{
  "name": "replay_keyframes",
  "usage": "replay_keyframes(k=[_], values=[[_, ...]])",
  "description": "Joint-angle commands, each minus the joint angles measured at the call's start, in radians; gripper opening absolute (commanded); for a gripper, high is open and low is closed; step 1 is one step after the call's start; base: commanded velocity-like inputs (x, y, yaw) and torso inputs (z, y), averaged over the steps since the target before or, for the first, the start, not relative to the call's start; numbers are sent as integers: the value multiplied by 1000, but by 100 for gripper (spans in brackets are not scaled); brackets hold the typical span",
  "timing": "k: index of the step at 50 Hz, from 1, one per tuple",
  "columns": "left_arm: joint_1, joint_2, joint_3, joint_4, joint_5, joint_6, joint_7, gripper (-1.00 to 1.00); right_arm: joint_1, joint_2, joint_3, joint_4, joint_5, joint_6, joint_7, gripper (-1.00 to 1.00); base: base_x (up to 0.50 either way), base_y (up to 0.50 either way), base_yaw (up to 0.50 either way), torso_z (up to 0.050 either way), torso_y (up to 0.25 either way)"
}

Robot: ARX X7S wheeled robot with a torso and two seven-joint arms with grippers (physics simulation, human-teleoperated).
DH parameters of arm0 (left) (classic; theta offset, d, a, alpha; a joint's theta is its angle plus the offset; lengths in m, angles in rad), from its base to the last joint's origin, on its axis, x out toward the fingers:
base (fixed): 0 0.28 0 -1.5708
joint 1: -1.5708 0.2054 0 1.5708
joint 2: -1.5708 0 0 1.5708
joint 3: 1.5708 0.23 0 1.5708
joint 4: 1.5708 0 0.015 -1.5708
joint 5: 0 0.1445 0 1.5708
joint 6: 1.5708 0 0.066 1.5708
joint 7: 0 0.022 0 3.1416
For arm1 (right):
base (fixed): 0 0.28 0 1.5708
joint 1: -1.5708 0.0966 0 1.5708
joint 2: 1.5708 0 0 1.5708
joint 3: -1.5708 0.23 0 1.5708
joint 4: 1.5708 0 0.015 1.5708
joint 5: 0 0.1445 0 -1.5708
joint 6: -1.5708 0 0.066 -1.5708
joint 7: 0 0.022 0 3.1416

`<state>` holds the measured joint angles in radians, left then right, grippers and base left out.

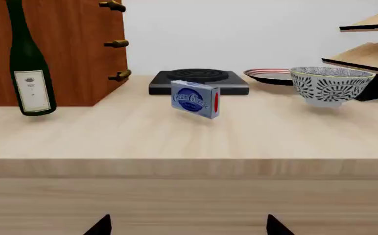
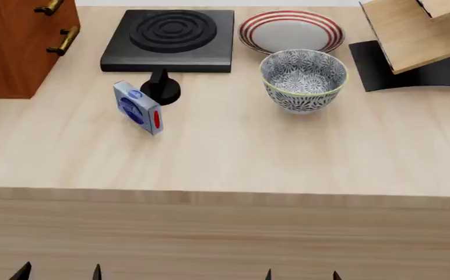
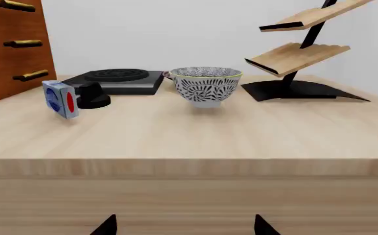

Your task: Pick up the cream cheese and put it in the bowl.

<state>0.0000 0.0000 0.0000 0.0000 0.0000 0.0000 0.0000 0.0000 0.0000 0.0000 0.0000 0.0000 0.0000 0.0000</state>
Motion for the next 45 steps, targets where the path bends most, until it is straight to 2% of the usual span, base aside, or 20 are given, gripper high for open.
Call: replay_keyframes(k=[1,16,27,45], values=[[0,-10,11,0,0,0,-11,100,0,9,-13,0,9,0,0,100,0,0,0,0,0],[4,-52,78,-25,-26,75,-61,100,-8,49,-77,-12,34,-11,79,100,0,0,0,8,0],[11,-73,96,-19,-57,100,-66,100,15,62,-97,56,60,-52,91,100,0,0,0,43,0],[14,-94,118,-8,-60,120,-102,100,14,83,-128,11,78,-23,119,100,0,0,0,50,0]])
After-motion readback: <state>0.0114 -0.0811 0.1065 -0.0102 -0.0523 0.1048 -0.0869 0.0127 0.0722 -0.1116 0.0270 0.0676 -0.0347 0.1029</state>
